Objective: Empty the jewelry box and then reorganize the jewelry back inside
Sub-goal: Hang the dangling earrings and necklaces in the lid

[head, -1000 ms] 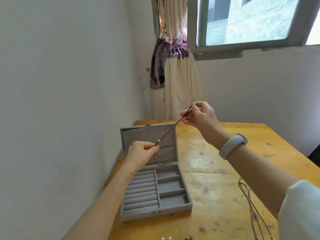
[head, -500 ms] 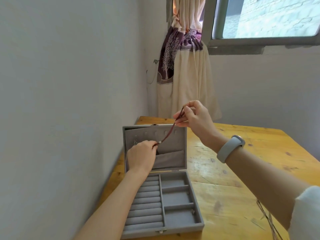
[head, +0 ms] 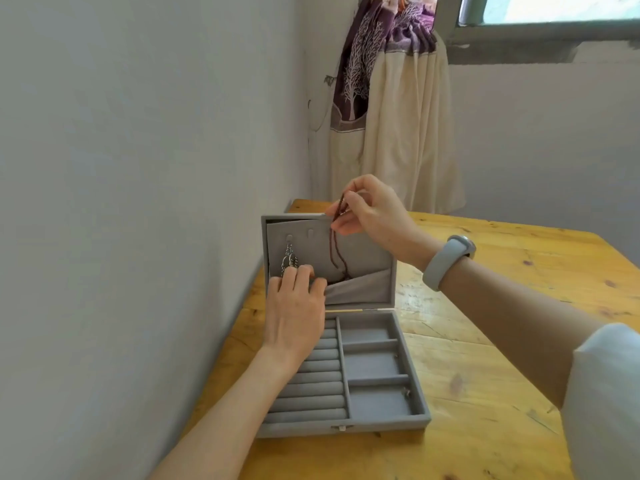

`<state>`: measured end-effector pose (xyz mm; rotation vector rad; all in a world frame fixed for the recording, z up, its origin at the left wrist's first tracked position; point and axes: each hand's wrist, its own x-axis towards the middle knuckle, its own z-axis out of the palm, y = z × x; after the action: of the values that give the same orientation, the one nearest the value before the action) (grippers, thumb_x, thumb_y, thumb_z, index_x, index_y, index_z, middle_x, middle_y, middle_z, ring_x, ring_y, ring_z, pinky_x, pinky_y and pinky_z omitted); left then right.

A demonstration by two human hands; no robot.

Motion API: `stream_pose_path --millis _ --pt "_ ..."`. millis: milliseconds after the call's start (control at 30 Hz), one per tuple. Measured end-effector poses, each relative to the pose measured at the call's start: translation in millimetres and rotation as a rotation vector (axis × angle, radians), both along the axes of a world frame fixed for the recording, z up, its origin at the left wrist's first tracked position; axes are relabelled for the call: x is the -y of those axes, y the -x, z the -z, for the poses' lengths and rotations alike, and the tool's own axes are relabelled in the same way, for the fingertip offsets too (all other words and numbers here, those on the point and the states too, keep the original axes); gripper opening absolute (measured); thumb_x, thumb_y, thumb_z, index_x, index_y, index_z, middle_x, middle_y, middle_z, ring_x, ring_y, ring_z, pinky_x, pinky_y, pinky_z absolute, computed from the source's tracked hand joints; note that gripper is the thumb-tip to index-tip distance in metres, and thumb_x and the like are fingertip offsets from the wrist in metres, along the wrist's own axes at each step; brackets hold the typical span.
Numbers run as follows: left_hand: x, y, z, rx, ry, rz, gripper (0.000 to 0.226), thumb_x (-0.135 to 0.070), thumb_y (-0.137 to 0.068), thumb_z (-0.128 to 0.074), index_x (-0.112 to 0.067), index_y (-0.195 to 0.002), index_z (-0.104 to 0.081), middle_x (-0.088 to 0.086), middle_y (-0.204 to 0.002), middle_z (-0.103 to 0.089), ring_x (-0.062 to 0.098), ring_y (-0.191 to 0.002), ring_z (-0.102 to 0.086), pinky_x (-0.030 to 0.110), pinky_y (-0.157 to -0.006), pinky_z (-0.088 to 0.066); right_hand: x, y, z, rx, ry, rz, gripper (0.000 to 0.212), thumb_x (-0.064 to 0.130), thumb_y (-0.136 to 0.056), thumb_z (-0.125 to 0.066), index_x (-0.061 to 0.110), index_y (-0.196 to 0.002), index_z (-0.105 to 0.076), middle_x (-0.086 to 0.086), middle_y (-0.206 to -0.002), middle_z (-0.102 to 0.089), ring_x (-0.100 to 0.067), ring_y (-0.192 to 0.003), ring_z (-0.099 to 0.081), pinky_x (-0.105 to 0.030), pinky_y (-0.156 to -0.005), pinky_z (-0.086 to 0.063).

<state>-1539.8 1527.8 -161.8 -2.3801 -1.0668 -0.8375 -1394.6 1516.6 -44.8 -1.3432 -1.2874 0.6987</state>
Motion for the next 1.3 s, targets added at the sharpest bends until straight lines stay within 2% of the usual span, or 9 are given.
stream_pose_path --millis 100,167,400,533,800,967,1133,1200,1300 --pt "2.0 2.7 5.0 0.107 -0.018 0.036 0.009 -0.013 -0.071 -0.073 -0.014 -0.079 -0.068 0.005 -0.085 -0.059 0.021 -0.081 -0.050 0.033 -0.065 -0.039 -6.8 -0.9 25.5 0.407 -0.019 0.075 0.013 0.007 -0.091 -0.048 0.014 -0.083 -0.055 -0.001 -0.085 -0.056 -0.014 -0.069 -0.055 -0.031 -0.067 -0.046" --pt "1.3 4.1 8.7 0.173 -0.028 0.062 0.009 -0.011 -0.072 -0.073 -0.014 -0.080 -0.069 0.005 -0.083 -0.058 0.020 -0.083 -0.045 0.033 -0.069 -0.034 -10.9 -0.1 38.7 0.574 -0.067 0.117 0.009 0.012 -0.088 -0.055 0.011 -0.089 -0.064 0.005 -0.088 -0.048 -0.015 -0.079 -0.051 -0.031 -0.076 -0.043" --pt "-4.6 7.8 15.4 0.244 -0.046 0.108 0.002 -0.015 -0.075 -0.071 -0.016 -0.075 -0.070 0.003 -0.077 -0.059 0.017 -0.080 -0.041 0.033 -0.073 -0.029 -26.5 20.6 48.0 0.806 -0.290 0.254 0.012 0.021 -0.086 -0.059 0.016 -0.088 -0.069 0.005 -0.081 -0.046 -0.010 -0.070 -0.045 -0.031 -0.059 -0.043" --pt "-6.1 7.2 17.6 0.260 -0.049 0.116 0.005 -0.013 -0.073 -0.073 -0.016 -0.073 -0.069 0.003 -0.075 -0.059 0.017 -0.079 -0.042 0.033 -0.073 -0.029 -33.0 24.5 52.2 0.940 -0.393 0.349 0.008 0.019 -0.083 -0.060 0.016 -0.082 -0.068 -0.003 -0.077 -0.057 -0.019 -0.071 -0.057 -0.027 -0.047 -0.040" --pt "-6.0 7.1 18.6 0.279 -0.055 0.124 0.004 -0.014 -0.073 -0.069 -0.017 -0.071 -0.069 0.002 -0.074 -0.057 0.017 -0.078 -0.041 0.031 -0.074 -0.029 -32.5 21.3 55.8 1.034 -0.464 0.361 0.015 0.021 -0.086 -0.054 0.013 -0.080 -0.065 -0.004 -0.078 -0.059 -0.021 -0.070 -0.059 -0.024 -0.043 -0.038" --pt "-5.4 6.5 20.0 0.290 -0.037 0.118 0.005 -0.016 -0.076 -0.066 -0.016 -0.072 -0.069 0.003 -0.074 -0.058 0.016 -0.079 -0.041 0.031 -0.074 -0.029 -26.5 14.2 66.6 1.101 -0.482 0.348 0.011 0.014 -0.084 -0.057 0.013 -0.084 -0.068 -0.004 -0.078 -0.059 -0.021 -0.072 -0.058 -0.028 -0.039 -0.043" --pt "-4.7 7.4 21.7 0.291 0.002 0.111 0.013 -0.020 -0.082 -0.058 -0.015 -0.079 -0.070 0.003 -0.078 -0.058 0.016 -0.082 -0.042 0.031 -0.076 -0.030 -11.1 14.6 79.0 1.016 -0.407 0.314 0.031 0.020 -0.086 -0.042 0.013 -0.104 -0.067 -0.003 -0.083 -0.061 -0.019 -0.076 -0.057 -0.023 -0.047 -0.039" --pt "-3.9 9.0 23.6 0.278 0.017 0.108 0.007 -0.016 -0.080 -0.065 -0.015 -0.085 -0.070 0.004 -0.080 -0.058 0.017 -0.083 -0.042 0.032 -0.076 -0.030 -5.0 11.8 87.1 1.056 -0.359 0.248 0.036 0.018 -0.085 -0.038 0.010 -0.108 -0.065 -0.006 -0.088 -0.061 -0.020 -0.079 -0.055 -0.027 -0.052 -0.044" --pt "-0.7 10.8 26.1 0.247 0.059 0.073 0.017 -0.014 -0.077 -0.067 -0.016 -0.094 -0.069 0.004 -0.085 -0.059 0.017 -0.088 -0.042 0.032 -0.078 -0.029 5.5 2.3 104.3 1.156 -0.264 0.107 0.039 0.016 -0.083 -0.035 0.009 -0.109 -0.064 -0.008 -0.097 -0.062 -0.025 -0.085 -0.057 -0.034 -0.064 -0.049"
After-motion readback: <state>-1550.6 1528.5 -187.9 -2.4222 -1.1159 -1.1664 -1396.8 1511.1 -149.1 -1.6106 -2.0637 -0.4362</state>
